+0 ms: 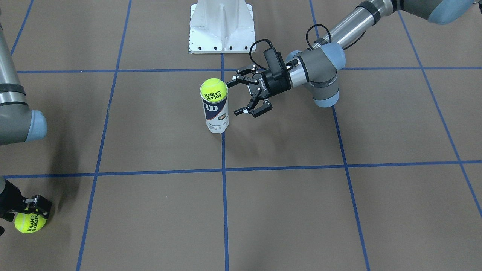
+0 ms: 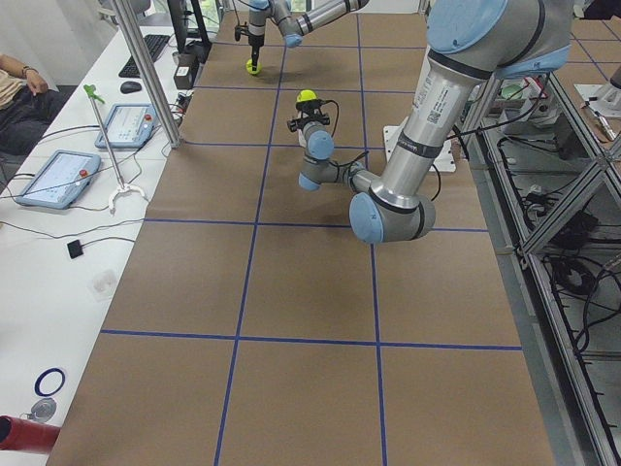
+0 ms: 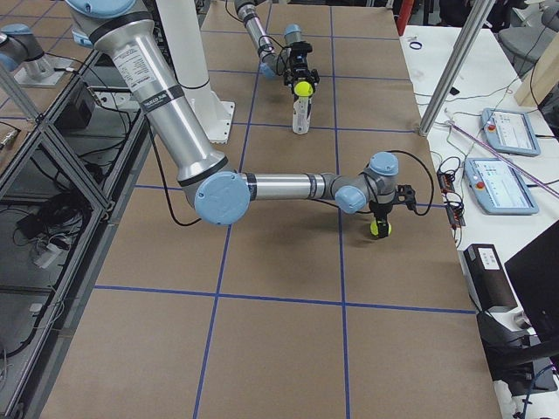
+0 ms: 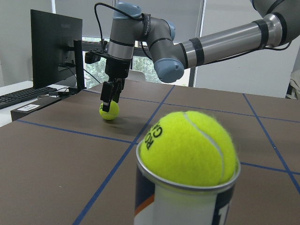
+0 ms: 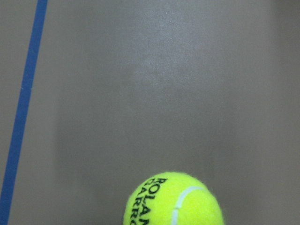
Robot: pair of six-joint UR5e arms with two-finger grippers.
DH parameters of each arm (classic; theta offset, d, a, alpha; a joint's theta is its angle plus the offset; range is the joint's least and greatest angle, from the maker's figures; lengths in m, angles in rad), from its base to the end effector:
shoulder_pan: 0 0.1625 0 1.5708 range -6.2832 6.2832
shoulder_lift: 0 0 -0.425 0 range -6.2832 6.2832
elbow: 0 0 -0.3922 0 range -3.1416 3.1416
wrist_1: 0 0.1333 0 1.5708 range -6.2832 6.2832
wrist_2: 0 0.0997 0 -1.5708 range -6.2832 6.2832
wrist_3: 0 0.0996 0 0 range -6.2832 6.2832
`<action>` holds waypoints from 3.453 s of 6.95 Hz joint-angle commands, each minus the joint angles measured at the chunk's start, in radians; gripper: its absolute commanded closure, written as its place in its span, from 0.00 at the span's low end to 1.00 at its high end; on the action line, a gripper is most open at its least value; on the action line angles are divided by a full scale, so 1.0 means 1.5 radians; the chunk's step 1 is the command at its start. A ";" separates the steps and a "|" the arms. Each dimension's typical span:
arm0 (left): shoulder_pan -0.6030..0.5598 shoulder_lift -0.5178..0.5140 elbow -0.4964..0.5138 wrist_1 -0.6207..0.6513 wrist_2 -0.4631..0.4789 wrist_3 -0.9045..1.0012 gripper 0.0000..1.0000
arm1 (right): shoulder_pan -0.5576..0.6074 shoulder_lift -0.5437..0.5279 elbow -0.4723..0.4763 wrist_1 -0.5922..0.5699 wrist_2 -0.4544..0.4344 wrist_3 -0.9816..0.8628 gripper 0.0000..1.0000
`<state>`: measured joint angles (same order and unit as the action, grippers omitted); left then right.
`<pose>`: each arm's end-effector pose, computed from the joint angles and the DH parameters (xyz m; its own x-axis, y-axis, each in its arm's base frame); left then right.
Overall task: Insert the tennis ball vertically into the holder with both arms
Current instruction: 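Move the right gripper to the farther tennis ball and grasp it, then carry the held ball with the right gripper over the can's open top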
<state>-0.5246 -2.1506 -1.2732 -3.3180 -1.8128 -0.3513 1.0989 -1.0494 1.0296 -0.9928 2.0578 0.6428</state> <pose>0.5096 -0.4213 0.2766 0.1501 0.9663 -0.2089 0.4631 0.1180 0.8784 -0.2569 -0.6941 0.5606 0.7710 -0.0454 0.6352 -0.0957 0.9779 0.1860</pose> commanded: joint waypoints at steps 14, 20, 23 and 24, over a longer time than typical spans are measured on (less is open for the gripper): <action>0.005 -0.005 0.003 0.001 0.002 0.000 0.01 | -0.138 0.111 0.644 -0.532 0.090 0.457 1.00; 0.012 -0.007 0.009 0.000 0.004 0.001 0.01 | -0.285 0.210 0.661 -0.666 -0.071 0.539 1.00; 0.012 -0.005 0.009 0.000 0.004 0.002 0.01 | -0.326 0.242 0.622 -0.664 -0.114 0.576 1.00; 0.012 -0.005 0.009 0.000 0.004 0.001 0.01 | -0.329 0.248 0.610 -0.662 -0.119 0.576 1.00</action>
<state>-0.5063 -2.1593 -1.2595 -3.3180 -1.8070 -0.3490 0.6195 -0.6883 1.9636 -1.9883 1.8978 1.5007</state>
